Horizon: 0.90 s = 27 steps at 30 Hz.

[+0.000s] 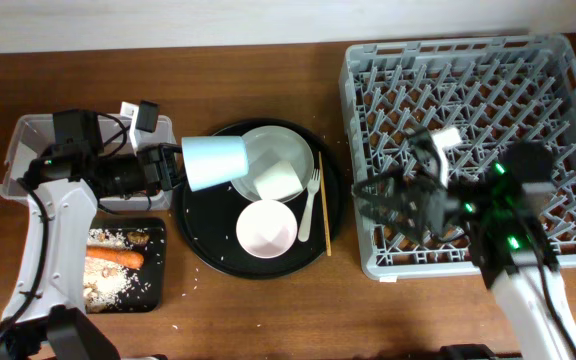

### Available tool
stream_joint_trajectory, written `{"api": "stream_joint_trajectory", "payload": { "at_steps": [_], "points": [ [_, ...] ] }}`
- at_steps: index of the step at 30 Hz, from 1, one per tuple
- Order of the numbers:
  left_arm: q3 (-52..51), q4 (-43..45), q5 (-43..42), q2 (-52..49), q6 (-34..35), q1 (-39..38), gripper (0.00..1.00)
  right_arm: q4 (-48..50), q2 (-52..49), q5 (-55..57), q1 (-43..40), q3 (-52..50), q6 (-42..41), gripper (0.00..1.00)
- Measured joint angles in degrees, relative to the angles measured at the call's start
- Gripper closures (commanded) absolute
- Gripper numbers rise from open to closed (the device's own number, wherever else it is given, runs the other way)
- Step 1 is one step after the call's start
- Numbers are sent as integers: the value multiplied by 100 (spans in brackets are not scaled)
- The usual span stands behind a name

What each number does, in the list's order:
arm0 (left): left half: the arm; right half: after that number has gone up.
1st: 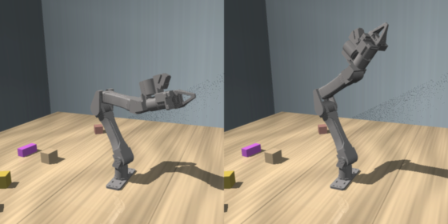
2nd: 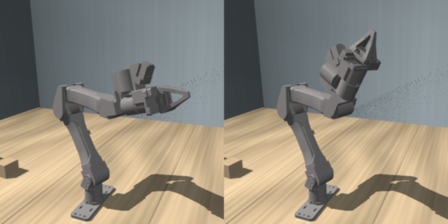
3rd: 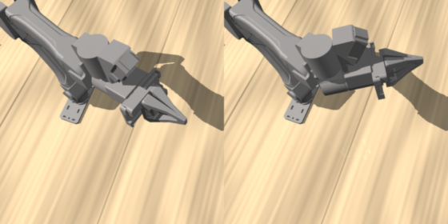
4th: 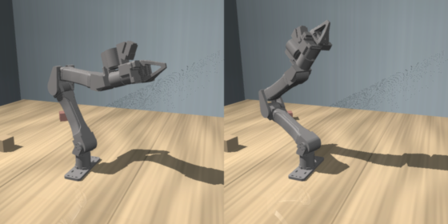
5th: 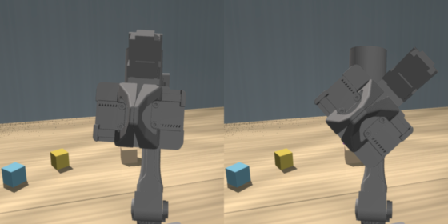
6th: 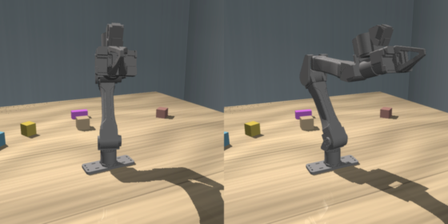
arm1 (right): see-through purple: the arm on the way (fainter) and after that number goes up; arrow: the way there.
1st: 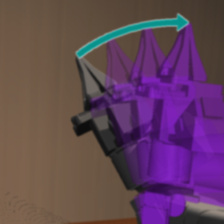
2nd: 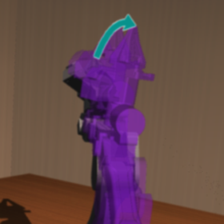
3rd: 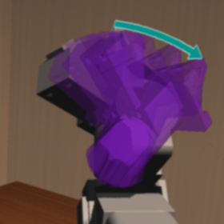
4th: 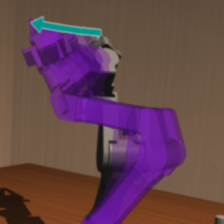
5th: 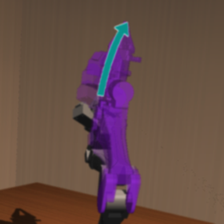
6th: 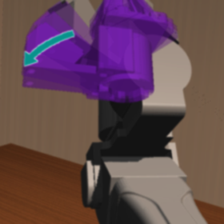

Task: Sort waste into correct bins and load items into the dishwasher rack
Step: 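Lift the blue cup and pass it to the right gripper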

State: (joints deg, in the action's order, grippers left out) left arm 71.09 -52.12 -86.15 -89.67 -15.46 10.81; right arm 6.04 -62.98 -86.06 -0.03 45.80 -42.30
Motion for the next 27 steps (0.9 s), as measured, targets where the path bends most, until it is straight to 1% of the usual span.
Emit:
{"api": "stream_joint_trajectory", "payload": {
  "at_steps": [1, 2, 3, 5, 6, 8, 10, 11, 12, 13, 14, 15, 17, 20, 22, 24, 25, 27],
  "points": [
    [0, -15, 2, 0, 9, -2, 100, 109, -398, -63, 2, 7, 83, 19],
    [4, -50, 7, 0, 42, -20, 100, 345, -1121, -118, 37, 11, 227, 23],
    [7, -72, 68, 0, 170, -83, 100, 376, -1561, -116, 87, 9, 236, 24],
    [7, -68, 396, 0, 415, -525, 100, 564, -1799, -127, 376, 7, 251, 25],
    [7, -61, 483, 0, 468, -859, 100, 839, -1797, -125, 623, 7, 223, 25],
    [7, -70, 579, 0, 507, -1331, 100, 909, -1797, -33, 850, 7, 225, 31],
    [7, -72, 754, 0, 525, -1735, 100, 1021, -1799, 66, 1056, 7, 216, 30],
    [7, -74, 914, 0, 527, -1788, 100, 1189, -1799, 85, 1204, 7, 212, 25],
    [7, -50, 1058, 0, 529, -1781, 100, 1290, -1797, 94, 1316, 7, 208, 24],
    [7, -39, 1106, 0, 529, -1781, 100, 1711, -1810, 125, 1419, 7, 146, 24],
    [7, -2, 1062, 4, 542, -1781, 100, 1847, -1810, 166, 1486, 7, 74, 24],
    [7, 63, 994, 7, 544, -1781, 100, 2275, -1823, 227, 1532, -7, -131, 24],
    [7, 81, 876, 11, 544, -1773, 100, 2557, -1836, 306, 1644, -7, -291, 25],
    [7, 94, 651, 22, 546, -1773, 100, 3008, -1864, 376, 1735, -7, -411, 33],
    [7, 96, 579, 22, 546, -1777, 100, 3051, -1864, 435, 1746, -7, -428, 33],
    [7, 98, 531, 22, 546, -1777, 100, 3279, -1873, 459, 1757, -7, -466, 30],
    [9, 96, 492, 24, 546, -1777, 100, 3512, -1884, 490, 1762, -15, -562, 27],
    [9, 96, 446, 42, 544, -1792, 100, 4000, -1910, 566, 1762, -37, -782, 27]
  ]
}}
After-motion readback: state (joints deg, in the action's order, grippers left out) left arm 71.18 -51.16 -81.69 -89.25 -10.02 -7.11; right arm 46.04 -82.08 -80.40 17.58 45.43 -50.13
